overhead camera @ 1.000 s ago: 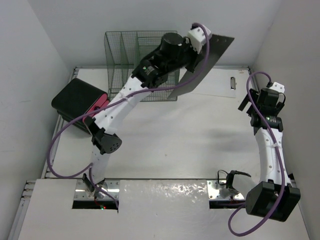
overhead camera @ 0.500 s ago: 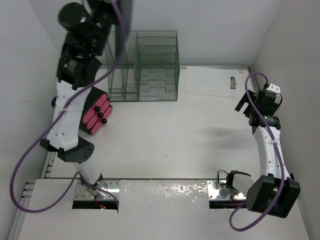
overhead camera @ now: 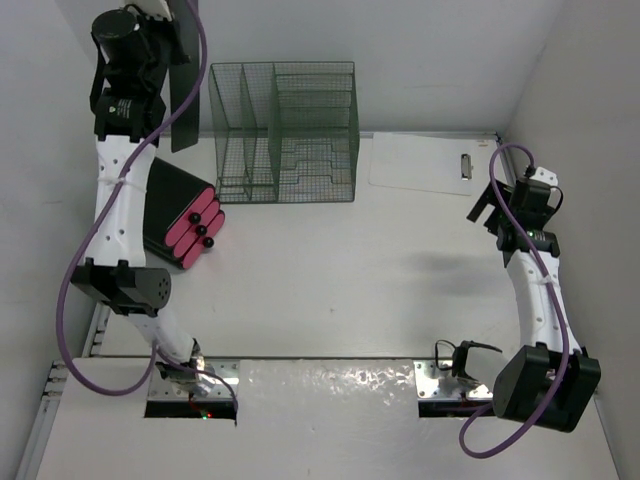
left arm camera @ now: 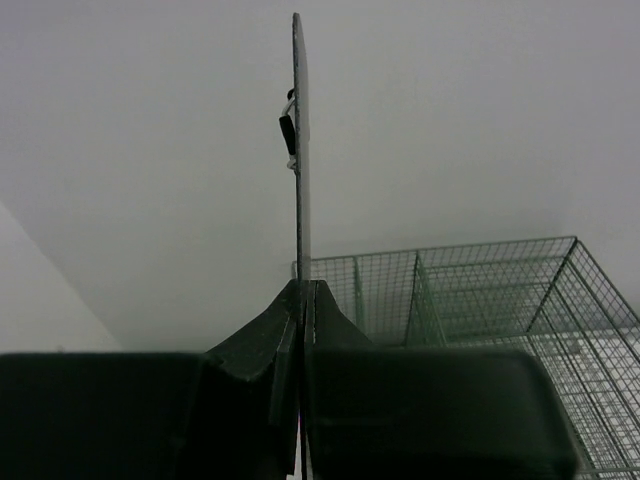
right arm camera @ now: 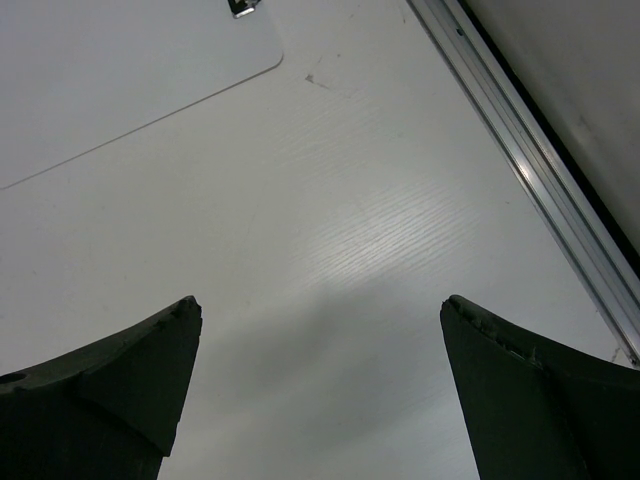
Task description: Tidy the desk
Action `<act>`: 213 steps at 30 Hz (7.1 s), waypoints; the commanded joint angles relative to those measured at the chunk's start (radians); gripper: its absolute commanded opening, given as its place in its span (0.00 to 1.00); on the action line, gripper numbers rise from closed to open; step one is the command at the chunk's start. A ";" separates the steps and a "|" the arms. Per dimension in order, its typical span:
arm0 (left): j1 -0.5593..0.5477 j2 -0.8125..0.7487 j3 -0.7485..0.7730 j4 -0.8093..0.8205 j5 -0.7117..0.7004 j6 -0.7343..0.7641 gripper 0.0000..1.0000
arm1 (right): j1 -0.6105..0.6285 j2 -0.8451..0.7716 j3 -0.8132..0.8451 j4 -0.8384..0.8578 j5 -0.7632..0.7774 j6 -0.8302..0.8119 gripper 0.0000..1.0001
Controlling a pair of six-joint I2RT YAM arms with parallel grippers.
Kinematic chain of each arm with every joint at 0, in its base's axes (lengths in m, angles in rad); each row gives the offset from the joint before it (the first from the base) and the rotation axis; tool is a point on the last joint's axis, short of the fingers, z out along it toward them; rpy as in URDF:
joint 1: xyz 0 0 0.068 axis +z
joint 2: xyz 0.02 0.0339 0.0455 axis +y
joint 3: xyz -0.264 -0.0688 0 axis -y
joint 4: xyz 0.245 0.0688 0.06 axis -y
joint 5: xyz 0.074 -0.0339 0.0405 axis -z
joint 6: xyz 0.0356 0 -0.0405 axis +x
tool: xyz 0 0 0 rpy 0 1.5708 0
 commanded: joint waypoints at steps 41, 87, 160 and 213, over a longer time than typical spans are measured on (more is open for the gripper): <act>0.006 0.402 -0.372 0.876 0.018 -0.075 0.11 | -0.001 0.001 0.005 0.060 0.050 -0.021 0.98; 0.010 0.180 -0.259 0.118 0.105 -0.047 0.93 | -0.002 1.290 1.187 -0.272 -0.151 -0.188 0.93; -0.470 -0.066 -0.409 -0.294 0.119 0.388 0.87 | 0.050 0.900 0.450 -0.160 -0.195 -0.224 0.00; -1.090 0.539 -0.532 0.422 -0.479 0.639 0.00 | 0.068 0.447 0.347 -0.266 -0.262 -0.136 0.51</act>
